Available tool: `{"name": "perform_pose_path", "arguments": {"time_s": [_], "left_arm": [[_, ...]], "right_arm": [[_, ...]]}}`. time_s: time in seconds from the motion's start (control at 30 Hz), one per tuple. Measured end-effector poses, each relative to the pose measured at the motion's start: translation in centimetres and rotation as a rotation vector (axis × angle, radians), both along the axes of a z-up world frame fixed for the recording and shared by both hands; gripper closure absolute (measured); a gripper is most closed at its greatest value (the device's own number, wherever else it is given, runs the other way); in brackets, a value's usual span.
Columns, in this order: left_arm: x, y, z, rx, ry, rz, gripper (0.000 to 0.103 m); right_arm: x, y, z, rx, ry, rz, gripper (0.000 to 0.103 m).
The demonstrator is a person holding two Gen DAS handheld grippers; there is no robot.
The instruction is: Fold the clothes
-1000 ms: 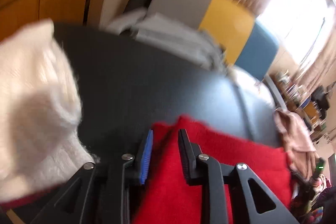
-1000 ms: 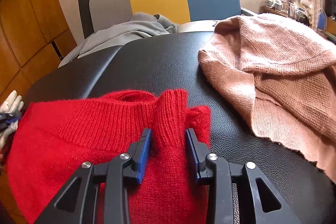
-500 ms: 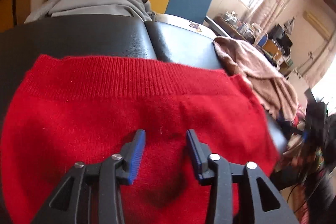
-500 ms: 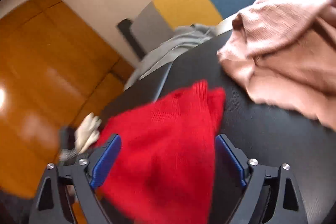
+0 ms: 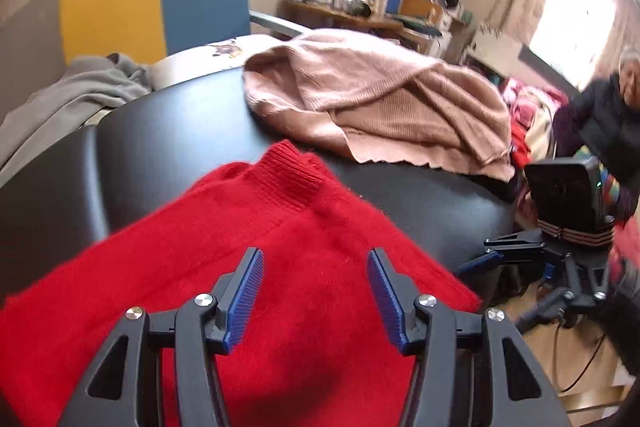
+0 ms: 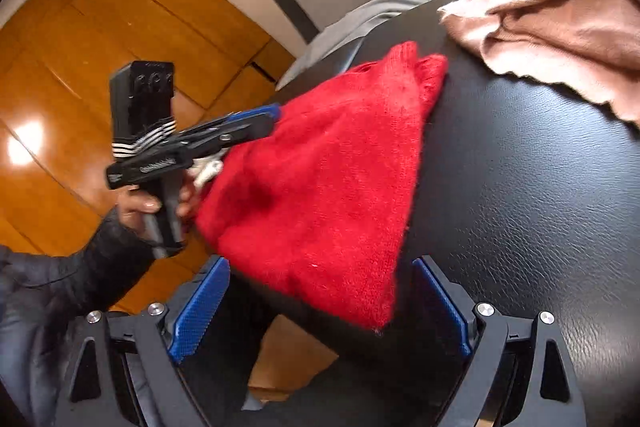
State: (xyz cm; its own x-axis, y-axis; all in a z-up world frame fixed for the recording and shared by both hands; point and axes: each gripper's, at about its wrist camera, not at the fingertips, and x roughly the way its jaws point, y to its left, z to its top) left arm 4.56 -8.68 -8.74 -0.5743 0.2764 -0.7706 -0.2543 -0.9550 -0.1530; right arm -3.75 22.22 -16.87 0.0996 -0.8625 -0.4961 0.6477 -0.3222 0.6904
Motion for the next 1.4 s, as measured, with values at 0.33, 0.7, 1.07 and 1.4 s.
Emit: {"name": "perform_pose_path", "arguments": {"time_s": [0.33,0.7,1.07,1.4], "left_arm": [[-2.0,-2.9,-4.3,0.161,-0.118,0.102,0.048],[-1.8,-1.4,-4.6,0.061,-0.122,0.058,0.046],[0.5,-3.4,-3.1,0.239,-0.066,0.144,0.048],[7.5,-9.4,-2.0,0.185,0.01,0.309,0.048]], "right_arm": [[-1.1,-5.4,-0.3,-0.055,-0.21,0.346,0.0],[0.7,-6.7,-0.2,0.154,-0.239,0.595,0.0],[-1.2,-0.8,4.1,0.324,-0.014,0.247,0.0],[1.6,-9.0,7.5,0.036,0.225,-0.023,0.0]]}}
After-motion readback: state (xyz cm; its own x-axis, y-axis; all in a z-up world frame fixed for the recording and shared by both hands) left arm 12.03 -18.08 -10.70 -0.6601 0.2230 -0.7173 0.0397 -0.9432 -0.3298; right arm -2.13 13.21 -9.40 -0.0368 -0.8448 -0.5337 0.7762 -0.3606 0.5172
